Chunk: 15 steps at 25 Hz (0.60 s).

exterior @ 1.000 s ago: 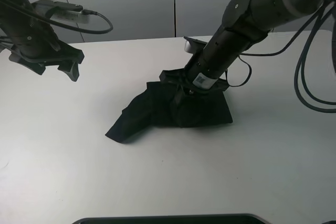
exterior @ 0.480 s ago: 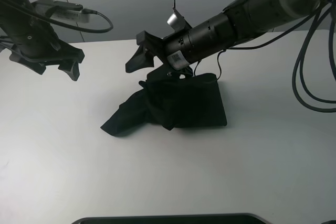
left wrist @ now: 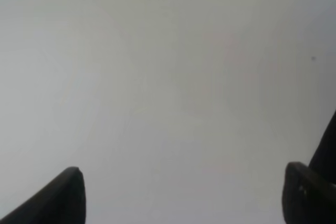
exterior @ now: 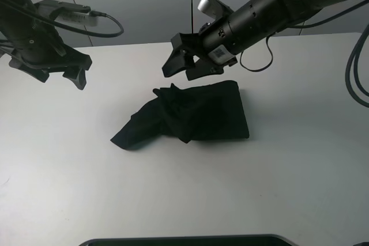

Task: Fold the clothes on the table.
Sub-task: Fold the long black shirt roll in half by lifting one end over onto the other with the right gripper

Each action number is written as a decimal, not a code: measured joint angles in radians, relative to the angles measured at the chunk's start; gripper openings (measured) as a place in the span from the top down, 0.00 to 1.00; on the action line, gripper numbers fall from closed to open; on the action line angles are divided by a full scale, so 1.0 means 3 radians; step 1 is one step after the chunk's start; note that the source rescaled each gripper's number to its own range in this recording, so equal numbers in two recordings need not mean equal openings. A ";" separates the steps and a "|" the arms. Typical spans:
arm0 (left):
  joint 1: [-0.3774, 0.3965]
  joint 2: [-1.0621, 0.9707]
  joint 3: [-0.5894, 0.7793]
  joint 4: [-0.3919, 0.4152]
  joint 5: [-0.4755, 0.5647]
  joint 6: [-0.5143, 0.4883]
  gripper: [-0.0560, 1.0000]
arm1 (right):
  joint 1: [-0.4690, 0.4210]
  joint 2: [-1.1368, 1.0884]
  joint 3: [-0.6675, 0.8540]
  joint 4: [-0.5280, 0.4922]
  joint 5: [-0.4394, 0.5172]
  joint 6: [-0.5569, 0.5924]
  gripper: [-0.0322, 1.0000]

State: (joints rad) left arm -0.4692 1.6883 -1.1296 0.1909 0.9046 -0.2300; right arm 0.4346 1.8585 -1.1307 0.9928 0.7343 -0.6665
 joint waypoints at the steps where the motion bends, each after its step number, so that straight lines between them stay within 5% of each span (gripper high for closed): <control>1: 0.0000 0.0000 0.0000 0.0006 0.0014 0.0000 0.01 | -0.0041 -0.0044 0.0000 -0.0357 0.0014 0.0325 0.32; 3: 0.0000 0.0000 0.0000 0.0013 0.0021 0.0000 0.01 | -0.0100 -0.0079 0.0000 -0.0879 0.0141 0.0800 0.31; 6: 0.0000 0.0000 0.0000 0.0013 0.0040 0.0000 0.01 | -0.0113 -0.0073 0.0070 -0.1083 0.0320 0.1141 0.25; 15: 0.0000 0.0000 0.0000 0.0019 0.0058 0.0000 0.00 | -0.0086 0.0196 0.0415 0.0235 0.0327 0.0426 0.21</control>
State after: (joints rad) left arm -0.4692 1.6883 -1.1296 0.1967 0.9220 -0.2300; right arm 0.4090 1.9173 -1.0061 1.0633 0.8326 -0.5387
